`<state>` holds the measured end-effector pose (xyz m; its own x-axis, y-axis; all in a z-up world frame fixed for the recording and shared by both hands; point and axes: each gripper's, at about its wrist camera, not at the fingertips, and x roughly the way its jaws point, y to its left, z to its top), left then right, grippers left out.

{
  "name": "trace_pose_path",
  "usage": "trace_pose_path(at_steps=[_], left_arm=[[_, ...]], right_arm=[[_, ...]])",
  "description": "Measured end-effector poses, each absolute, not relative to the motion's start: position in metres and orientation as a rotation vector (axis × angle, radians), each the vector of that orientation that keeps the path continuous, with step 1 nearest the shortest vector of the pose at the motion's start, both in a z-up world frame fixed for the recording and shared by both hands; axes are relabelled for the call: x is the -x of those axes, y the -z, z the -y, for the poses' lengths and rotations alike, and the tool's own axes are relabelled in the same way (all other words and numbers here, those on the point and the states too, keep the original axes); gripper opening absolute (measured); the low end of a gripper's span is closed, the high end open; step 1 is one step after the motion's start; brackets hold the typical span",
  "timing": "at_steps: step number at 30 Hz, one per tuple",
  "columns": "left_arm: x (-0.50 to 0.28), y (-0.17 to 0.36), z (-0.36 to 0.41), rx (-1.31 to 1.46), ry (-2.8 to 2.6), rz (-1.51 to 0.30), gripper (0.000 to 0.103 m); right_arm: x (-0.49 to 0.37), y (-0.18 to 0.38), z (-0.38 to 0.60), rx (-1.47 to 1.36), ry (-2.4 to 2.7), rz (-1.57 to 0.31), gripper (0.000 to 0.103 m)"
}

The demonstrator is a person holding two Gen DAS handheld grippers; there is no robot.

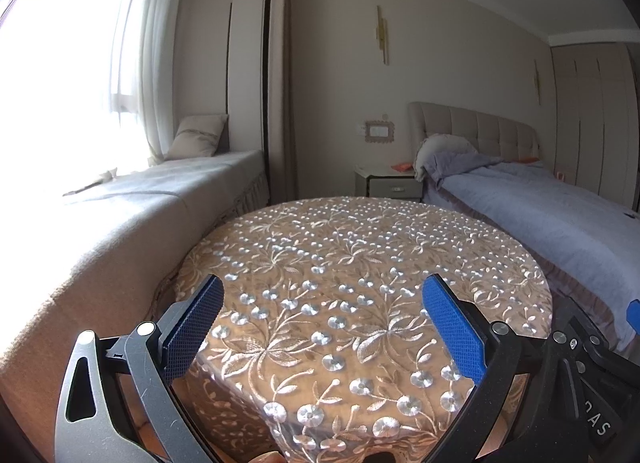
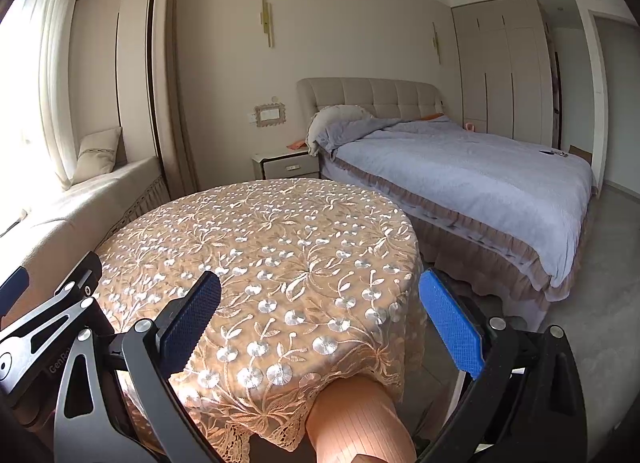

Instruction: Collect trash

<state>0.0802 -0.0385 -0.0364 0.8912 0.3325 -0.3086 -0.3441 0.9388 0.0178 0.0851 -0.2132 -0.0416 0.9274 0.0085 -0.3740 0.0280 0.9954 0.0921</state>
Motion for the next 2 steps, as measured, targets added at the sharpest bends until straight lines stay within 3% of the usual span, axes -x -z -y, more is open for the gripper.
trace_pose_path(at_steps=[2], left_arm=[[-0.0805, 0.0353, 0.0375, 0.042, -0.339, -0.315, 0.098]], right_arm=[[-0.0847, 0.0412, 0.2146, -0.101, 0.010, -0.382, 0.099]])
